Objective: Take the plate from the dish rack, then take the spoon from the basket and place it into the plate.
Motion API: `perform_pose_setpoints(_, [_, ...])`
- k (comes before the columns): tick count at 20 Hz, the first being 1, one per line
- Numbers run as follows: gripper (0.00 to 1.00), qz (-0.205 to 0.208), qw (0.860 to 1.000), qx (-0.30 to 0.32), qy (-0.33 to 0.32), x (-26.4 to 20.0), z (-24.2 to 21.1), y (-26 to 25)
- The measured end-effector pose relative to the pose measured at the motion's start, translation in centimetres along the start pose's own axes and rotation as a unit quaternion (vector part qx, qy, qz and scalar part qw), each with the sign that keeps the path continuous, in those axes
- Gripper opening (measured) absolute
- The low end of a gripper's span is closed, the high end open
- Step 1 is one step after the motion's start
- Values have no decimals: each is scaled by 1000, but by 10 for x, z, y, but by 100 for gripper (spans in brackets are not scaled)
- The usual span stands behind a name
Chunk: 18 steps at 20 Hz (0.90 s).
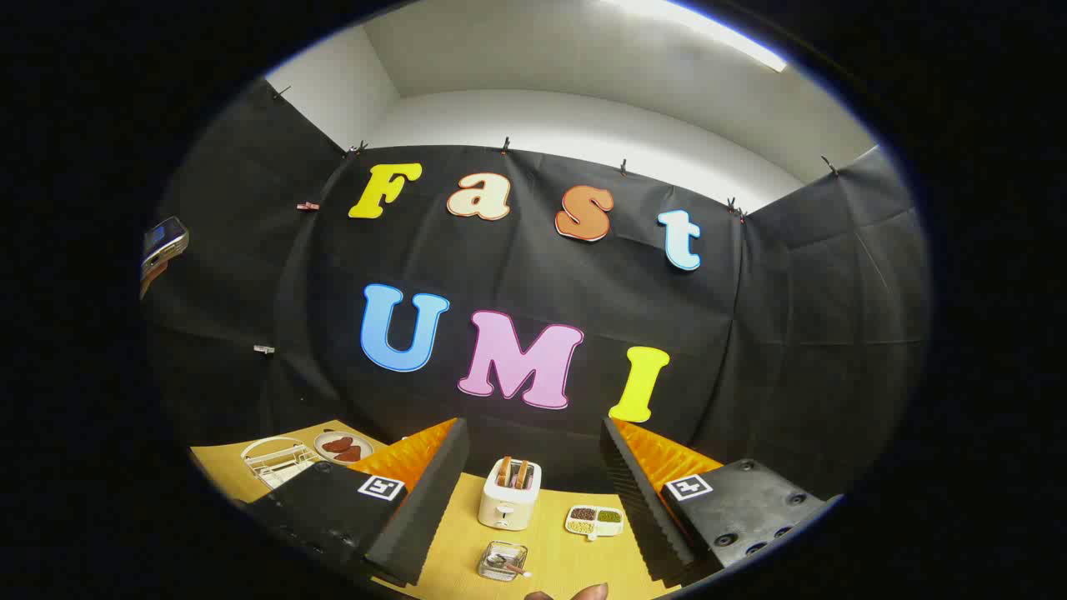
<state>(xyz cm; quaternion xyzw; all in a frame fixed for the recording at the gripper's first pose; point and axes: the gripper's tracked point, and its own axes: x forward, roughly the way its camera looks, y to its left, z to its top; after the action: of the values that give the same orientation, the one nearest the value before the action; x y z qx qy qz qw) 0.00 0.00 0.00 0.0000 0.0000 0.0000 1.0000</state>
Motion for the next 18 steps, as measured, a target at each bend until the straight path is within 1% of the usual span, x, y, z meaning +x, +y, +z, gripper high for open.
perform_pose_setpoints(13, [97,12,1000,12,20,6,-4,29])
perform_pose_setpoints(18, [97,21,999,19,29,10,-5,51])
